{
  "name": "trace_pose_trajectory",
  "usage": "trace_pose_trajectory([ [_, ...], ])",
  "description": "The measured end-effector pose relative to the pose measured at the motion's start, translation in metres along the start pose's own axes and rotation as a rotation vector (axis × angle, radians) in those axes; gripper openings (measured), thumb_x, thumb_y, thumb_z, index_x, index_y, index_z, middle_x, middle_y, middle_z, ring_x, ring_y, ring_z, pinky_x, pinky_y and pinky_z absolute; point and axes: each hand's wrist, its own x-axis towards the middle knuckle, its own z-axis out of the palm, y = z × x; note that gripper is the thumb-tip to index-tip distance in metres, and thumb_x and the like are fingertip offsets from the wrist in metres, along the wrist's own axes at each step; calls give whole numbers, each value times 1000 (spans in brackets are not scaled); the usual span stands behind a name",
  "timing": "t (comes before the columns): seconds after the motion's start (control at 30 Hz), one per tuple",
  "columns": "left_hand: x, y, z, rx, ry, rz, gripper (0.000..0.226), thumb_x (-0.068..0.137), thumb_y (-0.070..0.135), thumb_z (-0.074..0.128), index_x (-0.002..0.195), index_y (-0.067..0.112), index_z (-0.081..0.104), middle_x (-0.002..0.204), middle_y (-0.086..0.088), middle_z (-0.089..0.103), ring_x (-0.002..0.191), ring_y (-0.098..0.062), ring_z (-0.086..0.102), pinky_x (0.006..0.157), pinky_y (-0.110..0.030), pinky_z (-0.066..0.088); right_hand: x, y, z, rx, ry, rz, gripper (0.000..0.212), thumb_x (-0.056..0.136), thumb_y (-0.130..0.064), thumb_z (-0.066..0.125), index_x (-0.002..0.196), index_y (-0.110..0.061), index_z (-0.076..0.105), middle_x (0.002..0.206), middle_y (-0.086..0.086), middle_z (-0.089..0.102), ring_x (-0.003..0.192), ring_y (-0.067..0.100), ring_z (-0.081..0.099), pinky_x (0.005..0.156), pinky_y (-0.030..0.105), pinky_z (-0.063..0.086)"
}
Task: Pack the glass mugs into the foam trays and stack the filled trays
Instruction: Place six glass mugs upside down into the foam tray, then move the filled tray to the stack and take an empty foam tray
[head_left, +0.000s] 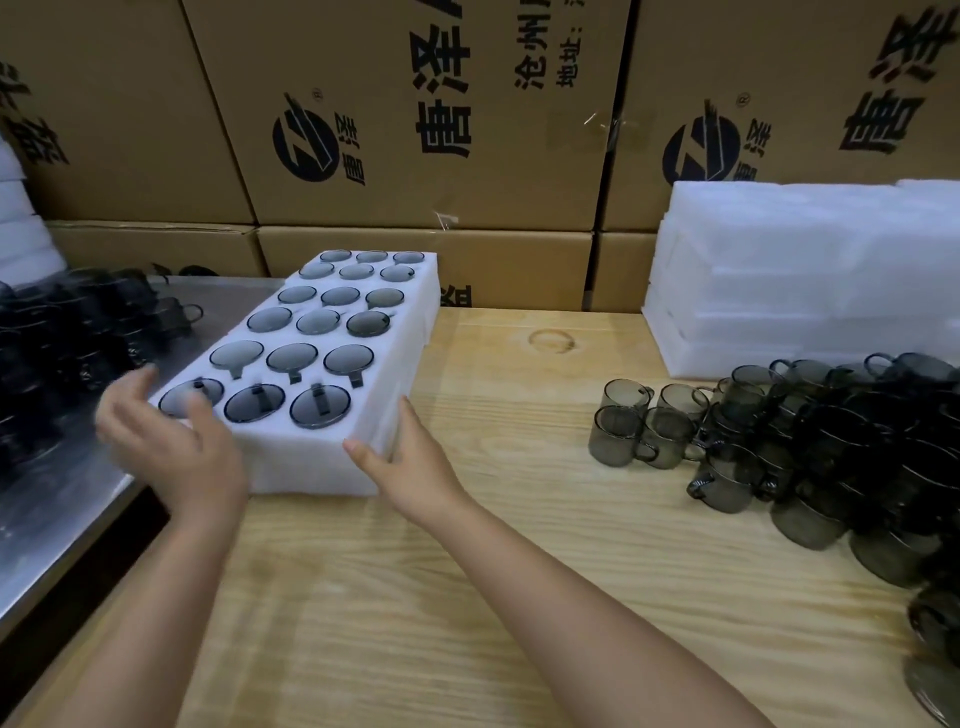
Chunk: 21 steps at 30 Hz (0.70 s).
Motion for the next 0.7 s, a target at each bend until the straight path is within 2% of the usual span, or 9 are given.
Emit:
trace_pose_trajectory([
  [0.07,-51,34,3,-131,-74,229,40,91,17,43,122,-7,48,124,-26,48,120,-32,40,108,-32,26,-10,7,-16,-37,96,-36,60,87,-35,64,138,-18,38,137,-2,47,123,7,42,90,6,29],
  [0.13,-106,63,11,-227,-249,298,36,90,18,43,116,-4,52,115,-15,52,114,-27,44,105,-24,28,-18,13,-39,-108,178,-52,57,89,-26,61,139,-14,38,140,1,46,129,12,39,97,12,27],
  [0.2,-155,86,19,-290,-482,176,33,88,21,44,114,4,56,111,-2,54,109,-20,49,100,-22,34,-25,14,-67,-158,238,-70,50,90,-18,57,138,-14,42,138,1,47,129,14,40,105,21,30],
  [0.27,-190,94,30,-280,-697,10,27,89,16,51,114,10,58,108,5,58,106,-19,55,94,-31,42,-31,11,-103,-224,308,-98,42,91,-14,55,132,-16,48,133,-3,51,124,12,44,103,24,33],
  [0.33,-208,92,39,-175,-814,-67,33,89,10,57,122,12,56,109,6,58,107,-18,57,93,-33,43,-35,5,-144,-297,392,-140,35,91,-13,54,126,-16,54,127,-4,55,117,11,47,98,23,35],
  [0.43,-209,84,43,-84,-869,-103,38,88,14,59,126,11,54,109,1,61,105,-20,57,94,-33,42,-28,-6,-207,-444,544,-197,32,90,-11,54,122,-13,57,124,0,56,115,12,46,93,16,28],
  [0.5,-207,82,44,-9,-910,-6,29,87,16,57,115,8,62,106,-3,66,102,-24,58,92,-34,41,-11,-12,-253,-596,646,-205,38,89,-11,54,126,-9,52,130,6,52,123,20,42,100,22,26],
  [0.6,-207,84,47,62,-919,83,19,84,17,61,99,10,69,99,-2,68,98,-26,60,89,-35,41,23,-21,-321,-855,750,-77,61,88,-20,58,142,-8,32,148,10,33,136,29,25,111,38,22],
  [0.7,-207,83,51,102,-920,139,21,82,22,57,95,12,71,95,0,68,96,-25,60,86,-37,41,47,-21,-373,-1053,708,116,82,89,-32,59,150,-15,8,159,1,6,144,33,4,113,48,19],
])
